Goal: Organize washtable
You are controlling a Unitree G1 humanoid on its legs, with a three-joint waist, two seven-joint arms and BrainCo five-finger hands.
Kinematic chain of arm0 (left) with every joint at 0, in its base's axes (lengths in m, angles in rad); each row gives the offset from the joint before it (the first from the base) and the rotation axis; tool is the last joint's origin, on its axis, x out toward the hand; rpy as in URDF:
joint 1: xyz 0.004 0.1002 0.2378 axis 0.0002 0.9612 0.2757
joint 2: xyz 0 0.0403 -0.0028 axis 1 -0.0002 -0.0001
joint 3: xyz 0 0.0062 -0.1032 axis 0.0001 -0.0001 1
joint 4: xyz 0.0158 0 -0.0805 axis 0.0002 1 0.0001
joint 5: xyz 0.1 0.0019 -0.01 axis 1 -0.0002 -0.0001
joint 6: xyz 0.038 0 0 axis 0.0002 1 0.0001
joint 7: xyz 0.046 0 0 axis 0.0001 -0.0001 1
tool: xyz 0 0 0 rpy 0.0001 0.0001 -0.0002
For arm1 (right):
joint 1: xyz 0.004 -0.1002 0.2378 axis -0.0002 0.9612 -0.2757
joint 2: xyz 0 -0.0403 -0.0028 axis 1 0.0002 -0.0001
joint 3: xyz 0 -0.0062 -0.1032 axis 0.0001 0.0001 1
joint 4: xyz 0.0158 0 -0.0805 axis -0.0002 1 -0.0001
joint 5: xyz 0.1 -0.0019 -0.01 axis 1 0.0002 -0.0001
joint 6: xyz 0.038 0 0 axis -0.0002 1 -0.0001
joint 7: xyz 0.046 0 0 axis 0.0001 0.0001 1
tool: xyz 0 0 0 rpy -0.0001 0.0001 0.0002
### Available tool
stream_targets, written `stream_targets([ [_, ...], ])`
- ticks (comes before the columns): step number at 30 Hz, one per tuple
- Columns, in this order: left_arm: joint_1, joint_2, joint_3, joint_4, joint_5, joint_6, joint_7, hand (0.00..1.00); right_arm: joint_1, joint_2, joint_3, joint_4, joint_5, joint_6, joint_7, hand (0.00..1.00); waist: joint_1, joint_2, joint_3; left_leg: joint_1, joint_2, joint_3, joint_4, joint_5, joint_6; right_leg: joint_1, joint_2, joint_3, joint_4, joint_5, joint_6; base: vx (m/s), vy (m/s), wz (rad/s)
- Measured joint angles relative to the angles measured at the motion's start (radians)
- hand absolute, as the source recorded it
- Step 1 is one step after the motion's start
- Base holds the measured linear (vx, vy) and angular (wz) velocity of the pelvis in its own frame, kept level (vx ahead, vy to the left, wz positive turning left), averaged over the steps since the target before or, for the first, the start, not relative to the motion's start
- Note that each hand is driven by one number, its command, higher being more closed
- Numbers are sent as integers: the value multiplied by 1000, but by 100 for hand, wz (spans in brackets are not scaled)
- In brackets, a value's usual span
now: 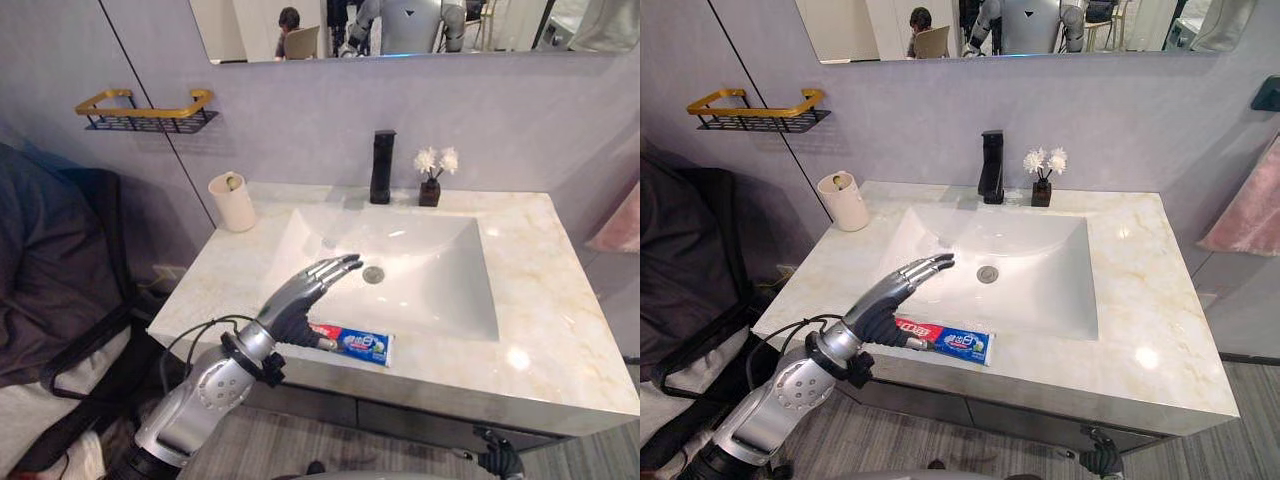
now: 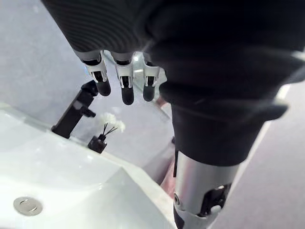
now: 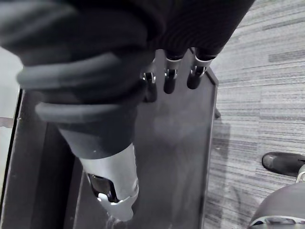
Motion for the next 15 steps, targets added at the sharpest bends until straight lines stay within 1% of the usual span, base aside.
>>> stream_targets([
  [1,-2,0,-3,31,21,1,-11,0,-4,0,9,3,0,0,0,0,-3,-1,0,0,1,1,0,0,0,0,1,0,-1,1,-1,-9,-22,-6],
  [4,-15,4,-27,105,45,12,-12,0,-6,0,20,6,0,0,0,0,-3,-7,5,-1,0,1,0,0,0,0,1,0,-7,1,-1,-2,-6,-1],
  [8,-32,14,-37,186,111,20,-11,0,-20,1,25,17,0,0,0,0,-5,-16,10,-7,-1,3,-1,0,0,-3,1,1,-18,4,-1,0,0,0],
  [11,-40,17,-35,219,143,32,-3,0,-30,2,27,17,-1,1,0,0,-6,-26,16,-17,-1,6,-1,0,0,-10,1,2,-27,11,-2,3,-2,-1],
  [14,-44,17,-31,238,158,34,4,0,-34,2,26,17,-1,0,0,0,-6,-26,17,-19,-2,17,-1,-2,-2,-9,4,14,-42,20,0,12,-9,-12],
  [15,-44,17,-28,246,173,35,11,100,-37,1,26,16,-1,0,0,0,-6,-26,17,-19,-2,24,-1,-3,-2,-9,7,21,-49,24,0,2,-16,-16],
])
